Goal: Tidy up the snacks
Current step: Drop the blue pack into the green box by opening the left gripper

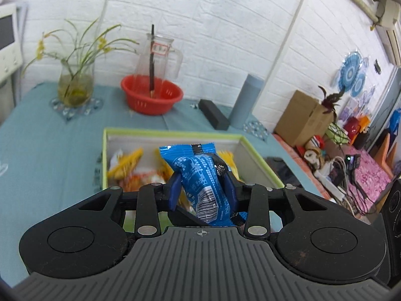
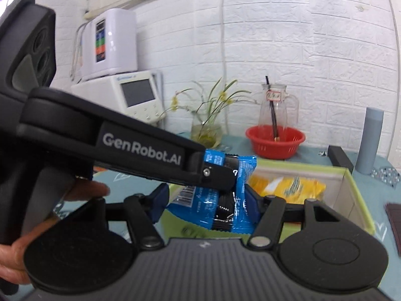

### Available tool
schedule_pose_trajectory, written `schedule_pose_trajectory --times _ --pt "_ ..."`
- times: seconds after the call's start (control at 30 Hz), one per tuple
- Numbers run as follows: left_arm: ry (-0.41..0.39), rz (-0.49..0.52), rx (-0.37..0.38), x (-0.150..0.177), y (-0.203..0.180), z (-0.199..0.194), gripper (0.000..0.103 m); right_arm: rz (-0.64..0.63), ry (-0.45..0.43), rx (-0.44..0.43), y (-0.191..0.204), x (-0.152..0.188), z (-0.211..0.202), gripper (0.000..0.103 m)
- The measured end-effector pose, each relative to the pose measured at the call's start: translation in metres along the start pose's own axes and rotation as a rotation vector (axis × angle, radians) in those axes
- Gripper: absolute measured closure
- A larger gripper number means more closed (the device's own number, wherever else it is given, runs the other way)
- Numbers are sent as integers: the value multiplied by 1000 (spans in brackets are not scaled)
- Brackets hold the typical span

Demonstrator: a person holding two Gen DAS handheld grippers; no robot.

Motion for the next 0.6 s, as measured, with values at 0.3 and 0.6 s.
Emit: schedule_pose_trajectory --times 0.3,0.6 --pt "106 -32 -47 -22 46 100 89 57 123 -47 -42 21 96 33" --pt "1 11 -16 -22 36 66 54 69 99 -84 -32 18 77 18"
Point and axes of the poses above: each gripper's, at about its wrist camera, not at the fingertips, and z roughly the way its jaws point, y to its left, x to its underside, the point moved 9 cm from there along z, roughly the way its jaws point, and after that the axes turned 12 degrees about -z, right-handed, at the moved point
